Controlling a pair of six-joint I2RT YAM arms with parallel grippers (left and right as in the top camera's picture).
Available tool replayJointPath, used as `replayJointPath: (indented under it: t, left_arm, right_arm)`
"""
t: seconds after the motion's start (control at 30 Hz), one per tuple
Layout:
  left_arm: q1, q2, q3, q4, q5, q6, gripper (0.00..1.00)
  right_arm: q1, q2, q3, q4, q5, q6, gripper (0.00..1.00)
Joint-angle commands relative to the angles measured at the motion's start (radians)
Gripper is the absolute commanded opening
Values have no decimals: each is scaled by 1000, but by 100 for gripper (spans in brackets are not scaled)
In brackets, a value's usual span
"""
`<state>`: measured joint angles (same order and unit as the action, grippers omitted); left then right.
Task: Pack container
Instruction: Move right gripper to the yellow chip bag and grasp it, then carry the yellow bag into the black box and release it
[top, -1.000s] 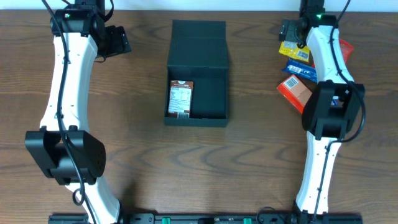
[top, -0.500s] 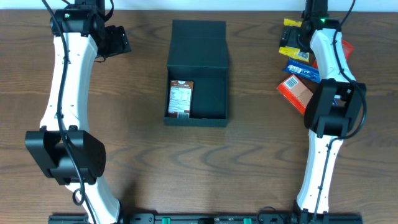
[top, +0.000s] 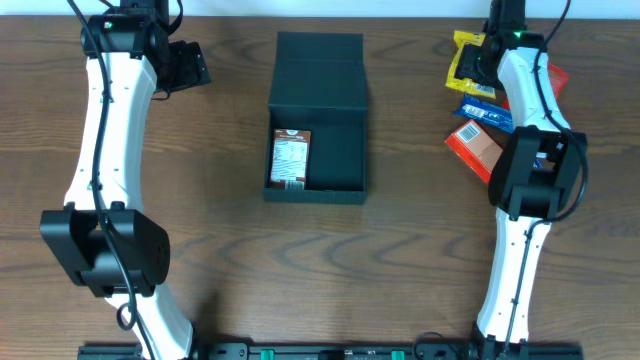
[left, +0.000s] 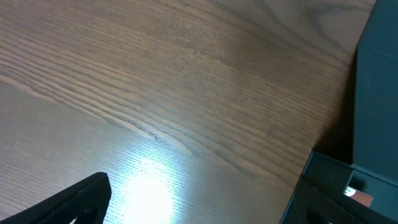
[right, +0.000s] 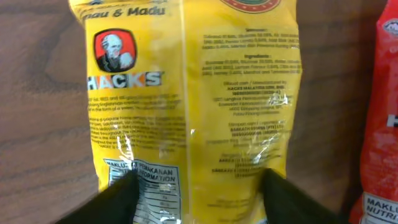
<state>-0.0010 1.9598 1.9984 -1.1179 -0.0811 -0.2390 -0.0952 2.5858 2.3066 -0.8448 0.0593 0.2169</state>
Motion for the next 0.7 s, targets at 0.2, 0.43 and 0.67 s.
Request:
replayJointPath:
  t: [0.2, 0.43, 0.67]
  left_arm:
    - [2, -8, 19, 0, 4, -12, 95]
    - [2, -8, 19, -2, 4, -12, 95]
    - [2, -8, 19, 0, 4, -12, 95]
  right_arm:
    - [-3, 34, -4, -11, -19, 14, 15]
    - [-2, 28, -3, -47, -19, 14, 1]
    - [31, -127, 48, -135, -19, -2, 1]
